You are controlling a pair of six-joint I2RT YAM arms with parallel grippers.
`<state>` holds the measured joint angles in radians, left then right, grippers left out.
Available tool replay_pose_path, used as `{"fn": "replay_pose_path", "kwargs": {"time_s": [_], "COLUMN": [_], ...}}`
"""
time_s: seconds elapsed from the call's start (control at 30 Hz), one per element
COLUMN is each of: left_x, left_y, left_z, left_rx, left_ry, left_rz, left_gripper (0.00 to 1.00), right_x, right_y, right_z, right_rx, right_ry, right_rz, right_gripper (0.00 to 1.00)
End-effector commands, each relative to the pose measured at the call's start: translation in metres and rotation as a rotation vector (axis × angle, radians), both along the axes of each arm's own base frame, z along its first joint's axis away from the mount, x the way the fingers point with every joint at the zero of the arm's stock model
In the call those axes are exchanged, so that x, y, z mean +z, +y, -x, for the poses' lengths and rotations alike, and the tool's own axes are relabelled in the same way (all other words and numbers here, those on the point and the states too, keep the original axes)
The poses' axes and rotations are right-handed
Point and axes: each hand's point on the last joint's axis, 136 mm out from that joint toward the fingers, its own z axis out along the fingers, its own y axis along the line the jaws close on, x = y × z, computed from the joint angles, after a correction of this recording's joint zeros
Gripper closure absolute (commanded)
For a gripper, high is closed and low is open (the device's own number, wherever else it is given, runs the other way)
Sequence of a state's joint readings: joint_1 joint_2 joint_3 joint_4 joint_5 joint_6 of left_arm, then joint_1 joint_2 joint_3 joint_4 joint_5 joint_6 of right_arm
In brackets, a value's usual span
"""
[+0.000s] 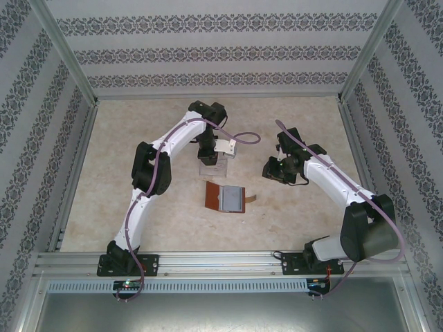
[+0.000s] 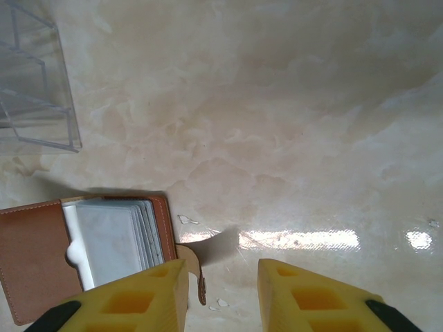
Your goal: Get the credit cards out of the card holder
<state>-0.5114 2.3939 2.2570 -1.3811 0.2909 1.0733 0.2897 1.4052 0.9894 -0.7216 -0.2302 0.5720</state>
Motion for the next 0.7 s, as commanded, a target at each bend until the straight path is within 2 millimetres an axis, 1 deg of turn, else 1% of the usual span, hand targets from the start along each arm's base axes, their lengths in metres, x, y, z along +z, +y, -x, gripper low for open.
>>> {"fn": "replay_pose_path", "kwargs": {"time_s": [0.0,0.17,0.27,0.3,0.43,0.67], "left_x": [0.002,0.000,-0.001,-0.001,-0.002,-0.008], "left_y": [0.001,0.004,0.005,0.005,0.004,0.002], "left_z": [0.010,0.003,-0.001,0.000,0.000,0.004], "left_rx": [-0.024,-0.024,-0.019,-0.022,-0.025,-0.032], "left_ry": [0.042,0.010,-0.009,-0.007,0.000,0.026], "left_rz": [-0.017,-0.041,-0.048,-0.049,-0.043,-0.036], "left_gripper": [0.83,0.84,0.90,0.93,0.99,1.00], "right_x": [0.000,0.001,0.001,0.000,0.000,-0.002], "right_y": [-0.002,-0.003,-0.003,-0.003,-0.002,-0.002], "right_z": [0.003,0.004,0.004,0.004,0.003,0.004], "right_rx": [-0.006,-0.006,-0.007,-0.007,-0.008,-0.007], "right_ry": [-0.002,-0.004,-0.005,-0.006,-0.006,0.000], "right_rz": [-0.013,-0.012,-0.013,-0.012,-0.015,-0.014], "right_gripper": [0.68,0.68,0.68,0.68,0.68,0.68]}}
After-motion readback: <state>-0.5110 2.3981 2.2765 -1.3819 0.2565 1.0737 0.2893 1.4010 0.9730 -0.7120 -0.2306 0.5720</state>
